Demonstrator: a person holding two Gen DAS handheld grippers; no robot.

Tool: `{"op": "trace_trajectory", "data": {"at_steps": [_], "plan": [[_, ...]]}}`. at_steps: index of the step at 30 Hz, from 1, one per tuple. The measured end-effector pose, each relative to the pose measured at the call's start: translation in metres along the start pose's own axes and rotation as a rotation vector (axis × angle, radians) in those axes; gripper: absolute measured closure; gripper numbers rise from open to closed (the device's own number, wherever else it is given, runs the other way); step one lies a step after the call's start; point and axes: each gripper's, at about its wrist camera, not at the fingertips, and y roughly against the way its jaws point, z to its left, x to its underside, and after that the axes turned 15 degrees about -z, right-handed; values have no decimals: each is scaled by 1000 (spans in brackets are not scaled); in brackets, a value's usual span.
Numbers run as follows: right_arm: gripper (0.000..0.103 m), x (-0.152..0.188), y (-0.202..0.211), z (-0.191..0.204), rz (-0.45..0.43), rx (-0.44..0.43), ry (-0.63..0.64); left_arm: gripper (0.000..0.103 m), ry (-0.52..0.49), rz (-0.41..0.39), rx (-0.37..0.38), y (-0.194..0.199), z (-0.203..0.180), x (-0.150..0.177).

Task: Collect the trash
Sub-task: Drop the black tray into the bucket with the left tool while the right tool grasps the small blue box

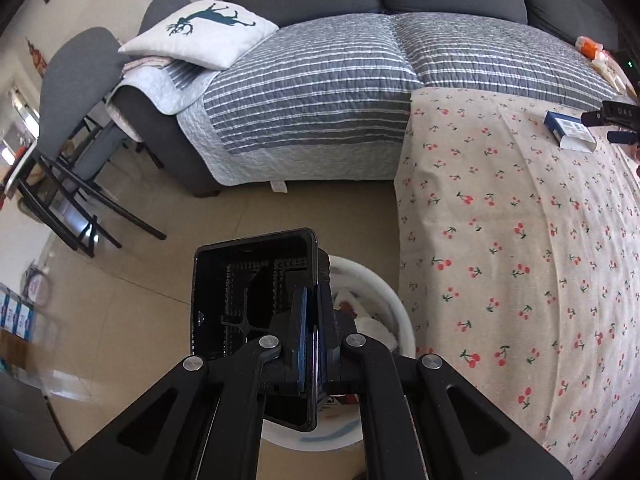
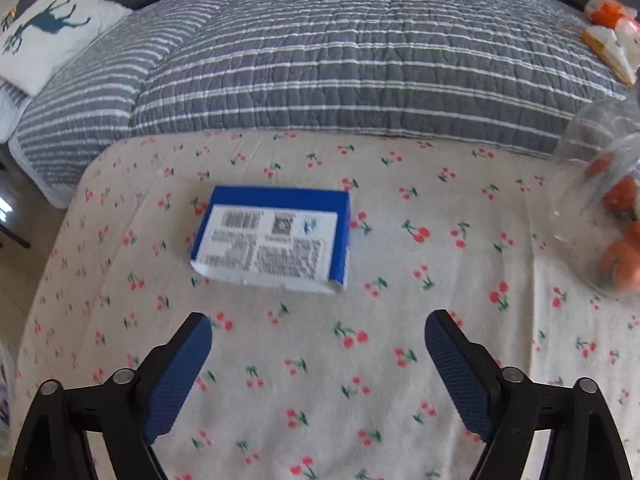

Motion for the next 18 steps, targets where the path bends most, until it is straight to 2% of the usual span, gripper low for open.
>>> {"op": "trace_trajectory", "data": {"at_steps": [2,5,10,13,15,18], "plan": [[1,-9,-12,5,-1,-28,-51,98,-2,13,-12,-7,4,4],[1,-17,-30,26,3,-7,-24,98,9,26,-20,-13,11,7],[1,-13,-58,46,15,80,20,98,30,34,-25,-18,18,11],[1,-8,-69,46,39,123,22,98,46,43,-24,-22,22,13],[6,-5,-72,42,42,149,15,98,57,52,-25,-26,24,13],[7,-2,-65,33,25,142,-14,98,72,69,-27,-30,27,16]]}}
